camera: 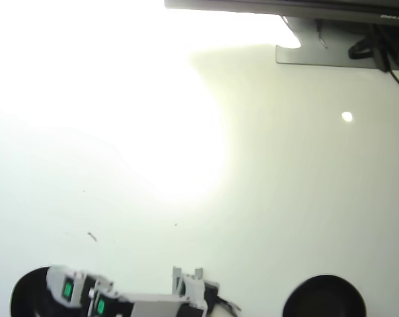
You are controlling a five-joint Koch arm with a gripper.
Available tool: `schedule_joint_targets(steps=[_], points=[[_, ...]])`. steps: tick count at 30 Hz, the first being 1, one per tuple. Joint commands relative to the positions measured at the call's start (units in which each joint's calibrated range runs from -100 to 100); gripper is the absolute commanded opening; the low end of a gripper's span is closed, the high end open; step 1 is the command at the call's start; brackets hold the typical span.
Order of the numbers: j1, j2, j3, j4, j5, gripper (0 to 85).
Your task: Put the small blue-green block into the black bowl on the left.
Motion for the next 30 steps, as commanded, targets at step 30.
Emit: schedule_joint_targets(steps=[30], points=[[11.0, 11.5, -3.2, 10.2, -0.5, 3.2]])
